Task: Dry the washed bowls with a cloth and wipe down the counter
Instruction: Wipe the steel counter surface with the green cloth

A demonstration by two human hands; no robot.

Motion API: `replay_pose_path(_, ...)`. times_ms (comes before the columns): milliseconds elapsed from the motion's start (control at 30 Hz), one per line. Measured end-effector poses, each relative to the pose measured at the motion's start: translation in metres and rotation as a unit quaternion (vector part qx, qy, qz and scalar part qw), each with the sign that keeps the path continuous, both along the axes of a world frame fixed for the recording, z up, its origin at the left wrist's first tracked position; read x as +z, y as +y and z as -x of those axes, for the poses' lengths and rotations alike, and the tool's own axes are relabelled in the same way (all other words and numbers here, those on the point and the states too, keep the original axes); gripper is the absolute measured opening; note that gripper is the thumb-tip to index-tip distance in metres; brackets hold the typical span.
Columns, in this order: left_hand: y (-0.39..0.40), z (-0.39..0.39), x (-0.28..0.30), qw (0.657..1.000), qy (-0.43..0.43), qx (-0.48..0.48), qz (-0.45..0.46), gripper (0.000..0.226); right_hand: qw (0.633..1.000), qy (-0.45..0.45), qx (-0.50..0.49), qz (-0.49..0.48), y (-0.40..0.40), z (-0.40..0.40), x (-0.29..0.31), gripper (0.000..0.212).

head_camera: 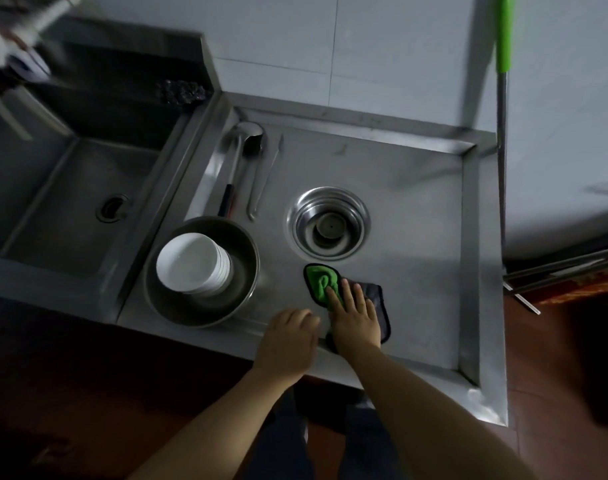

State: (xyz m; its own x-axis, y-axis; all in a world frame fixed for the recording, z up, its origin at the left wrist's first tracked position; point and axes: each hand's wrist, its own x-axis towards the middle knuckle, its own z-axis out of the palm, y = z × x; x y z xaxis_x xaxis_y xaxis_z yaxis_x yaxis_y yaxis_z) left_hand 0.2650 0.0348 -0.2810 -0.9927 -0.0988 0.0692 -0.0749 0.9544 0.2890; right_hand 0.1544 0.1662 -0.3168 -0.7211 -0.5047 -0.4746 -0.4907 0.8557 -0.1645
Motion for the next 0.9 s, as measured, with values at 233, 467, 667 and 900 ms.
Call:
replay_pose_path(233, 0.015, 0.024, 0.015, 1.000, -0.024, 0.005, 0.016, 0.025, 1.000, -0.027, -0.007, -0.014, 0.038, 0.021, 0.024, 0.084)
replay_pose_path(467, 0.027, 0.082, 0.003, 0.991, -0.100, 0.015, -0.090, 0.036, 0.995, -0.005, -0.094, 0.023, 0.075, 0.028, 0.036, 0.064)
replay_pose_path(667, 0.032, 0.138, -0.011, 0.950, -0.294, -0.007, -0.106, 0.048, 0.997, 0.006, -0.081, -0.008, 0.104, 0.041, 0.036, 0.047)
replay_pose_path(900, 0.049, 0.129, -0.018, 0.939, -0.342, 0.003, -0.043, 0.017, 0.992, -0.044, -0.120, -0.007, 0.127, 0.038, 0.037, 0.052)
